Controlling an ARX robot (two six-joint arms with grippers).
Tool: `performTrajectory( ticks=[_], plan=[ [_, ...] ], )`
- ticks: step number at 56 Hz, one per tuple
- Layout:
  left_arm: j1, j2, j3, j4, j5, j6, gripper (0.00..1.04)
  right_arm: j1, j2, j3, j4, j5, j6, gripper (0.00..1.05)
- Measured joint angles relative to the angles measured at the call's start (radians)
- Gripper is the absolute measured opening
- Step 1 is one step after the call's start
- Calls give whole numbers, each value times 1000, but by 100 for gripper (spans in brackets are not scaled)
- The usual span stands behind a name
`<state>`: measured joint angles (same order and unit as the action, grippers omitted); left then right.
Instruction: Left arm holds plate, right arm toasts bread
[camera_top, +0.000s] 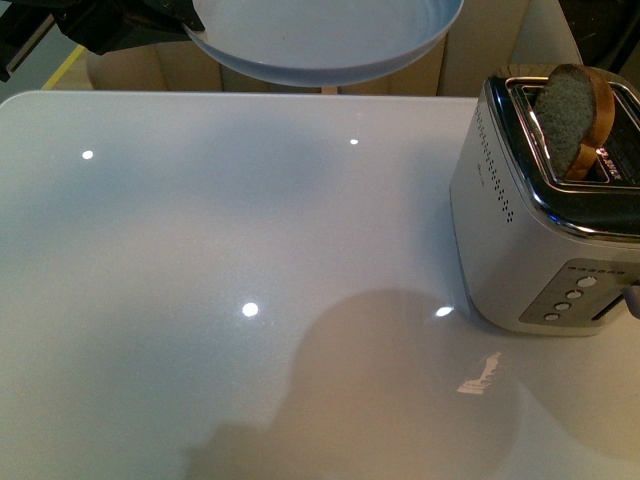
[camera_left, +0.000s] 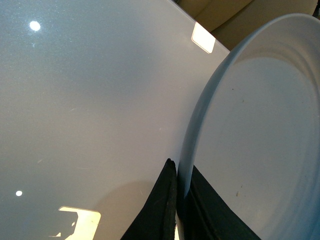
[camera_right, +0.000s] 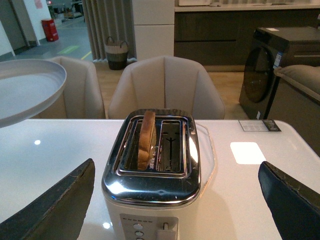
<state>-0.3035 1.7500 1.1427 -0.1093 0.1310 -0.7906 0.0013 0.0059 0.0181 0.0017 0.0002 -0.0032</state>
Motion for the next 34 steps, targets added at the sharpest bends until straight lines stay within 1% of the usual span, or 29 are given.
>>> performTrajectory(
  ticks=[6, 11, 16, 20, 26, 31, 34],
  plan=[
    [15, 0, 3, -4, 8, 1, 3, 0, 0, 0, 0, 0, 0, 96],
    [51, 0, 3, -8, 43, 12, 3, 0, 0, 0, 0, 0, 0, 96],
    [122, 3, 6, -8, 80, 56, 3, 0, 0, 0, 0, 0, 0, 96],
    [182, 15, 14, 3, 84, 97, 3, 0, 0, 0, 0, 0, 0, 96],
    [306, 72, 37, 34, 95, 179, 3, 0, 0, 0, 0, 0, 0, 96],
    [386, 130, 43, 56, 108, 225, 3, 0, 0, 0, 0, 0, 0, 96],
    [420, 163, 45, 65, 113, 246, 3, 0, 0, 0, 0, 0, 0, 96]
  ],
)
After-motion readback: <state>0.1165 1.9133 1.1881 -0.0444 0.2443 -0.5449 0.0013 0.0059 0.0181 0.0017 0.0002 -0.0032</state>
